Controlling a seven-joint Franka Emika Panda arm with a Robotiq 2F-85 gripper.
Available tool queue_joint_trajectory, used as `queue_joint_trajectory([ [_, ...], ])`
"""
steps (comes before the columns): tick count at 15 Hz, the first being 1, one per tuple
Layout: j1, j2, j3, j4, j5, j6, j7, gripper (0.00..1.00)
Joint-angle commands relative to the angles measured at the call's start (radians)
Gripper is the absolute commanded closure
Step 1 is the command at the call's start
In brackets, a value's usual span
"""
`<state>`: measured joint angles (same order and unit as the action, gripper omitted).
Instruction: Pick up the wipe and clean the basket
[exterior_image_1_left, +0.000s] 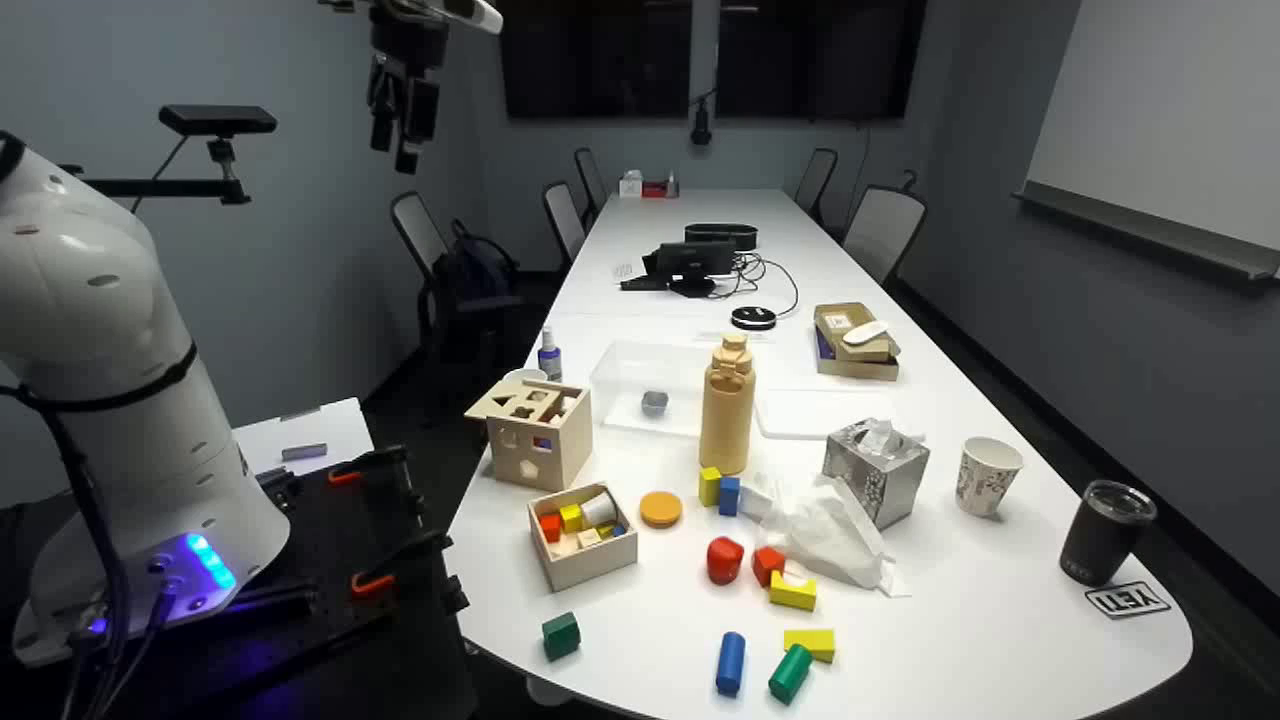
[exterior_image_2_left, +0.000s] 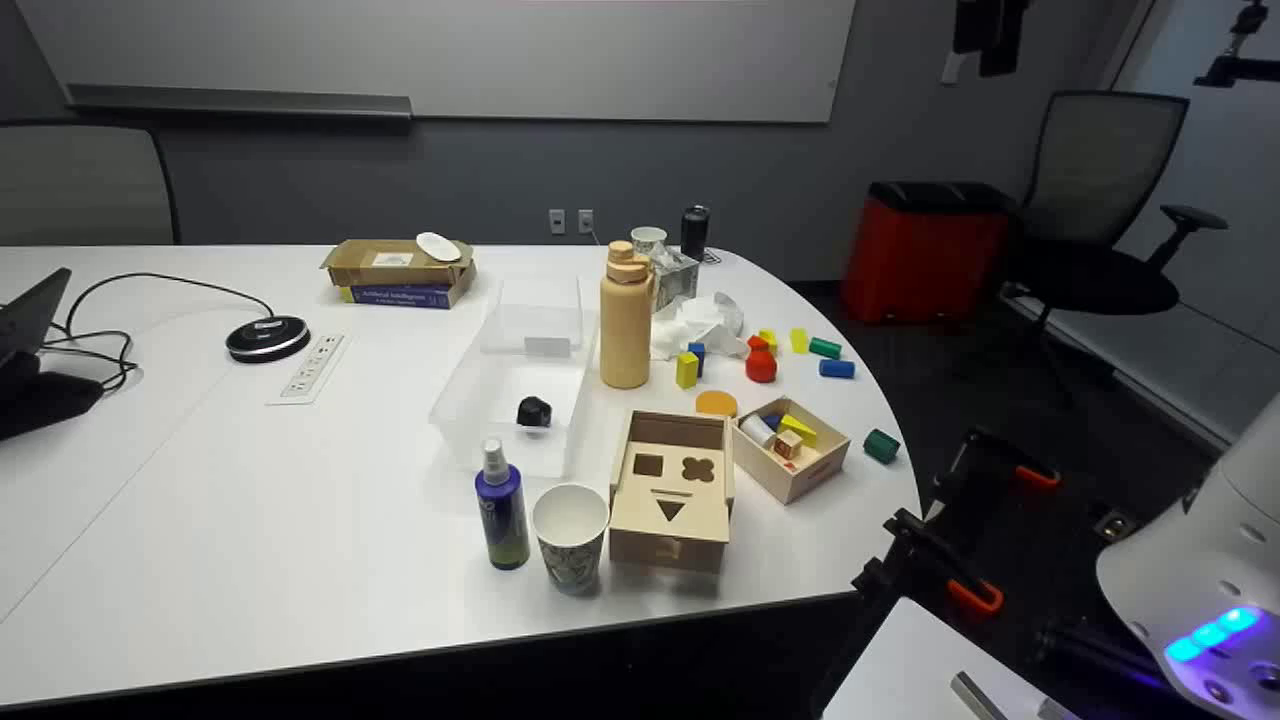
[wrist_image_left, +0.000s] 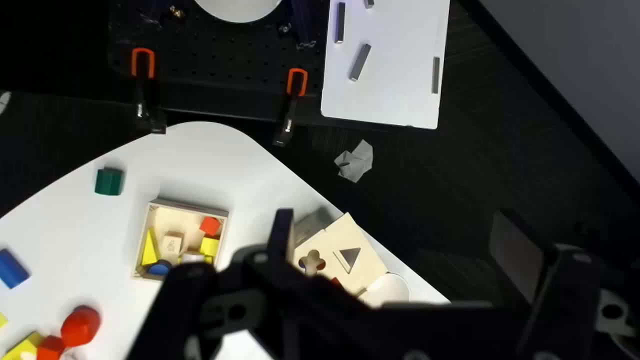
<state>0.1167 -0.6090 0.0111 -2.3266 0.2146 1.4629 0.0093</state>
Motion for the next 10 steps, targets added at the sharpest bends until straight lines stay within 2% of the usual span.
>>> queue_joint_trajectory([
  [1,-0.023,0.001,0.017,0.002,0.007,-0.004,-0.010,0.00],
  [3,-0.049,0.050,0.019,0.021,0.014,0.092,0.028,0.00],
  [10,-0.136,0.393,-0.063,0.169,0.066,0.679,0.053,0.00],
])
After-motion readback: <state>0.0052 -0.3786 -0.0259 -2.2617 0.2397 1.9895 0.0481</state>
